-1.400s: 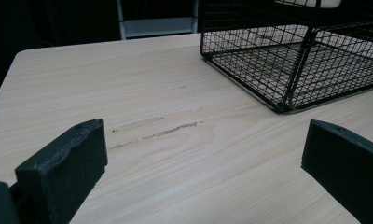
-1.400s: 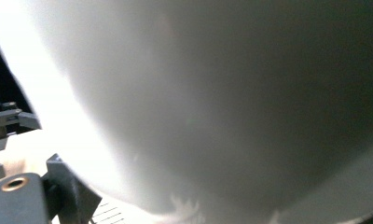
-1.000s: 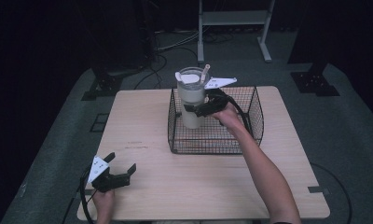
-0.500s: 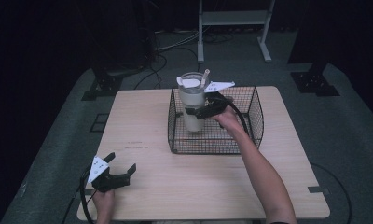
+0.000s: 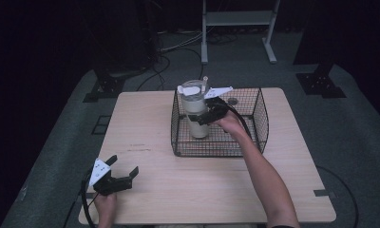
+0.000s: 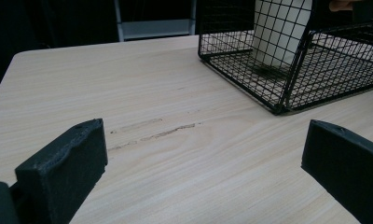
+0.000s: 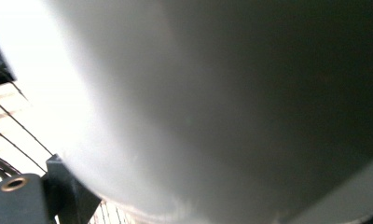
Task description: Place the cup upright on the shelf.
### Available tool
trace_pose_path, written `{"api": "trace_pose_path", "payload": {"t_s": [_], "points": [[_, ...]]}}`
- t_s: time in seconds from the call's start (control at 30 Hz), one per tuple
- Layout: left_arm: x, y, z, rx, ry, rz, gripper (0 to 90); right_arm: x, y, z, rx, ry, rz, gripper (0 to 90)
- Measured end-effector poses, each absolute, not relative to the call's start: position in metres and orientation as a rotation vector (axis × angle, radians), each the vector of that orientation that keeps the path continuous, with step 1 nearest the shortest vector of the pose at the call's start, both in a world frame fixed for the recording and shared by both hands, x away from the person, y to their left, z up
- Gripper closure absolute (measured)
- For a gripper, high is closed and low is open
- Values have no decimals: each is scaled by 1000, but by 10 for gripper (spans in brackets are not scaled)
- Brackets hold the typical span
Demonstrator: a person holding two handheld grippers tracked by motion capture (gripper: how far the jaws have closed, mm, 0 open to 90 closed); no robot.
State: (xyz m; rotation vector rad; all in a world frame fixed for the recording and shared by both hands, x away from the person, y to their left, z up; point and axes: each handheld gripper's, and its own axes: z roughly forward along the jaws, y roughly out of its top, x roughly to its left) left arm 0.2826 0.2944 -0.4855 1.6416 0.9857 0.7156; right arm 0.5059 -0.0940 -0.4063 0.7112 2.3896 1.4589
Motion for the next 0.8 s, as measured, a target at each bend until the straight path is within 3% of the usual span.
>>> {"api": "trace_pose_path", "payload": {"t_s": [0.8], "points": [[283, 294, -485, 1647, 982, 717, 0, 505, -101, -425, 619, 2394, 1509, 80]]}}
